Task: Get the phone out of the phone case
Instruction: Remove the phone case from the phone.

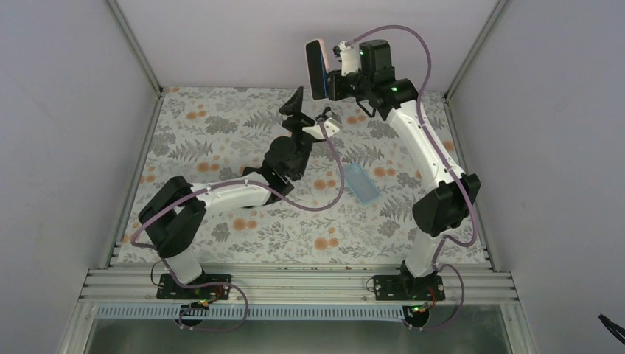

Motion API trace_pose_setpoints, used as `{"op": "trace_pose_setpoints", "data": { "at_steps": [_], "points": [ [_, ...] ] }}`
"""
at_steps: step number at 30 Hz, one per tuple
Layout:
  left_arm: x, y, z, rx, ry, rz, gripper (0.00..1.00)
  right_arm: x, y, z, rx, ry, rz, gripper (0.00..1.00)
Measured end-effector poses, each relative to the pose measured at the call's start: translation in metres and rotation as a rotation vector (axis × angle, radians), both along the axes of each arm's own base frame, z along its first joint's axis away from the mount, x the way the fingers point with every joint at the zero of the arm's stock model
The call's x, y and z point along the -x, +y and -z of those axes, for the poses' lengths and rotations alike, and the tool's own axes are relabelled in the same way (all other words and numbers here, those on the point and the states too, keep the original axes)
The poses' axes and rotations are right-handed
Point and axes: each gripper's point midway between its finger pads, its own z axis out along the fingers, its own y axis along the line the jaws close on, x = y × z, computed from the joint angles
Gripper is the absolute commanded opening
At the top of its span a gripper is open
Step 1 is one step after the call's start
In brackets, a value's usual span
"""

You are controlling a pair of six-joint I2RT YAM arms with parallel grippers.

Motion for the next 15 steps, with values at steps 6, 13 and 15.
{"op": "trace_pose_setpoints", "data": {
  "at_steps": [6,13,15],
  "points": [
    [-0.023,0.017,-0.016,0.099,0.089,-0.005,1.00,0.004,0.005,-0.013,0.024,-0.042,0.030,0.03],
    [-0.030,0.019,-0.023,0.163,0.137,0.022,1.00,0.003,0.006,-0.024,0.029,-0.076,0.055,0.03],
    [-0.031,0.019,-0.021,0.164,0.147,0.026,1.00,0.003,0.005,-0.022,0.034,-0.070,0.059,0.03]
  ]
}}
